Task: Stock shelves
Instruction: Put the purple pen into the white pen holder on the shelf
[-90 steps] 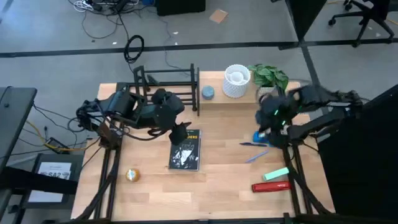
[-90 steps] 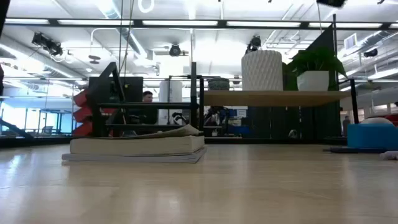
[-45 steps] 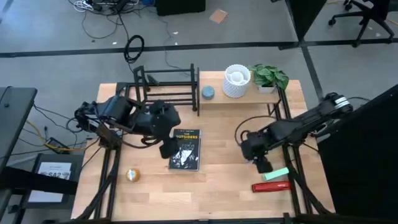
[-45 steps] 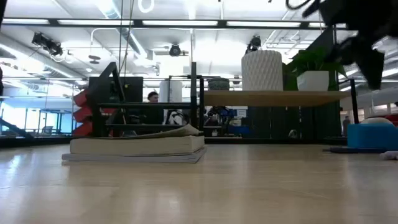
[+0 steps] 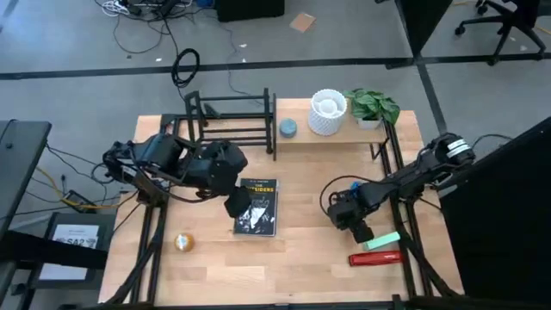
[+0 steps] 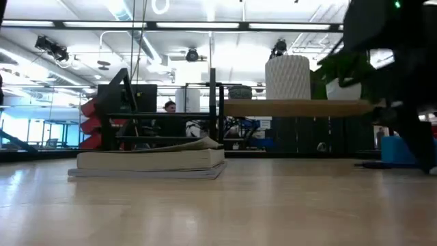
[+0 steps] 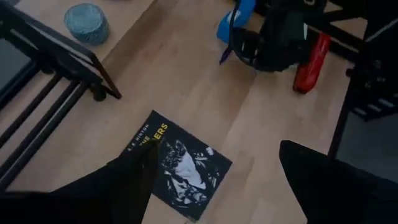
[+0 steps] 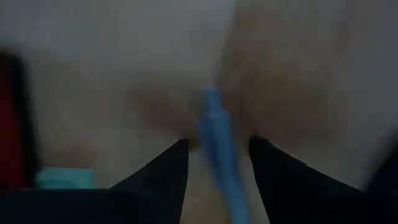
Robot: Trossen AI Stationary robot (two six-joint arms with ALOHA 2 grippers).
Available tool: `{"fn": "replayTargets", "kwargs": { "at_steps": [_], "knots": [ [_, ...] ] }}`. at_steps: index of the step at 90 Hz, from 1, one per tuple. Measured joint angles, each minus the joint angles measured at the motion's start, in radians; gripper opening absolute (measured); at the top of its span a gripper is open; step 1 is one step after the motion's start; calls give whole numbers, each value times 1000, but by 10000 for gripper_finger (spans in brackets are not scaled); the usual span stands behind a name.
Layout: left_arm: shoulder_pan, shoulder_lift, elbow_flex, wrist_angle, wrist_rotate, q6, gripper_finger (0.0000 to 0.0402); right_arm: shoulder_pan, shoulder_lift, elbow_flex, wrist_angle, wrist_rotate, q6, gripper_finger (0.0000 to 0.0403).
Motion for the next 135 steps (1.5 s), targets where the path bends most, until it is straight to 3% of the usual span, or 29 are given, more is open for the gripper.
{"fn": "replayTargets", "kwargs": {
  "at_steps": [12, 30, 49, 70, 92, 103, 118, 135],
  "knots": [
    [1, 0, 0, 2, -5, -28, 312, 0, -5, -45, 57, -14, 57, 104],
    [2, 0, 0, 2, -6, -48, 312, 0, -6, -49, 77, -31, 95, 15],
    [2, 0, 0, 4, -14, -48, 312, 0, -40, -5, 79, -12, 153, 4],
    [2, 0, 0, 5, -28, -41, 312, -15, -245, 71, 59, 0, 339, 1],
    [2, 0, 0, 9, -45, 20, 312, -51, -440, 267, 59, 212, 421, 1],
    [2, 0, 0, 51, -62, 68, 312, -112, -455, 428, 67, 357, 330, 1],
    [2, 0, 0, 135, -97, 125, 312, -270, -437, 623, 207, 517, 29, 0],
    [24, 0, 0, 193, -115, 140, 312, -544, -422, 658, 477, 487, -200, 0]
  ]
}}
